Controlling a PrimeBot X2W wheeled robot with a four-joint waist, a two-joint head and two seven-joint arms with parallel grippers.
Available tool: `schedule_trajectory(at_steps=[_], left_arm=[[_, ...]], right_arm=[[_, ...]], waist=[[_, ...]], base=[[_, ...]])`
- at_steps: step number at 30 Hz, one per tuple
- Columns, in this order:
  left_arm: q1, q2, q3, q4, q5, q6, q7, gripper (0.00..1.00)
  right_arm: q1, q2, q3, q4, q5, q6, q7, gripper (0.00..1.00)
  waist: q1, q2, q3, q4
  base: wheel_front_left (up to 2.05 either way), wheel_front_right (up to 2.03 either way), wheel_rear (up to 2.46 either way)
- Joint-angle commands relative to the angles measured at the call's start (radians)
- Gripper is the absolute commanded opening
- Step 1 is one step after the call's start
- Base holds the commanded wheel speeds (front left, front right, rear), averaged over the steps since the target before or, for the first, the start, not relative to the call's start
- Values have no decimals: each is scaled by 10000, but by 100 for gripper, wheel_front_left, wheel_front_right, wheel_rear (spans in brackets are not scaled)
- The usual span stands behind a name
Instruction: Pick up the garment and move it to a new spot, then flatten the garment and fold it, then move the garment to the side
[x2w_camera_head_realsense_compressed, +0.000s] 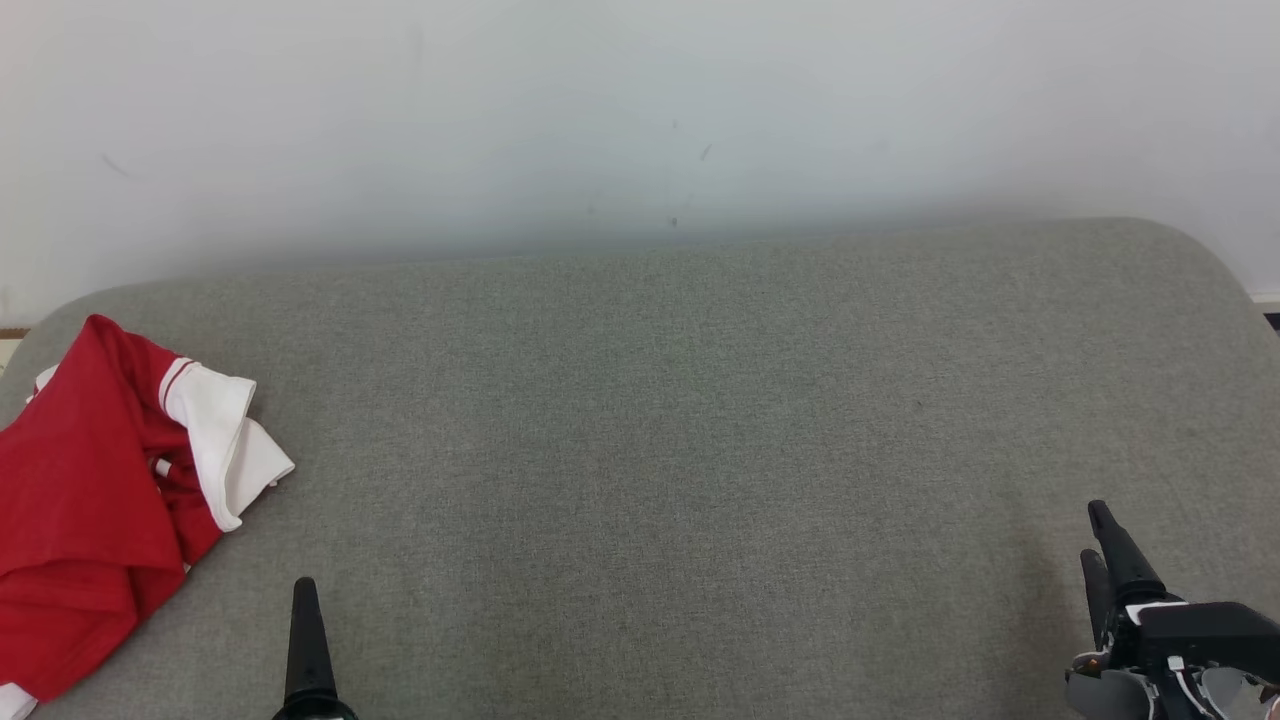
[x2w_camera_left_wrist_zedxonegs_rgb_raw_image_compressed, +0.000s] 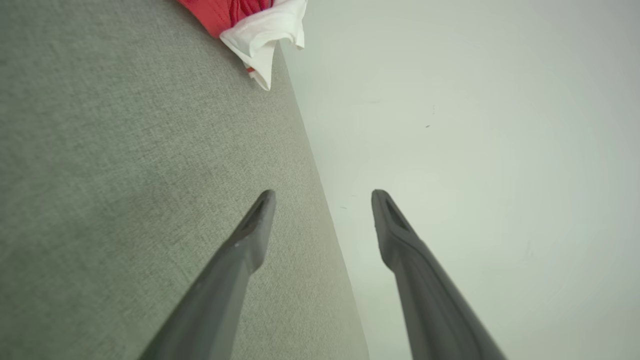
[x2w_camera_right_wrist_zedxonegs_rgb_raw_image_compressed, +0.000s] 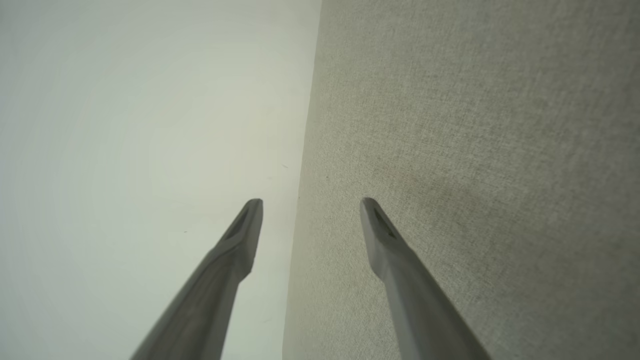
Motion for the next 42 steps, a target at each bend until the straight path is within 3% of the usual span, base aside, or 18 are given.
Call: schedule_trajectory(at_steps=[1,22,42], left_arm=[[-4,6,106,-277,465,32,-6,100],[552,8,214,-1264,5359,704,-10,100],[952,155,464,-1661,8896,1381,-15,100]], right_arm=[[-100,-56,184,-270,-451,3,-170,100],[276,-39,1718,-1049,-4836,4,-1483,100],[530,-91,3227,-1378,-8432,5,-2611,100]], waist=[[0,0,0,0],[0,0,-88,-16],[0,0,-204,-35]], base=[[0,0,0],[0,0,0],[0,0,0]])
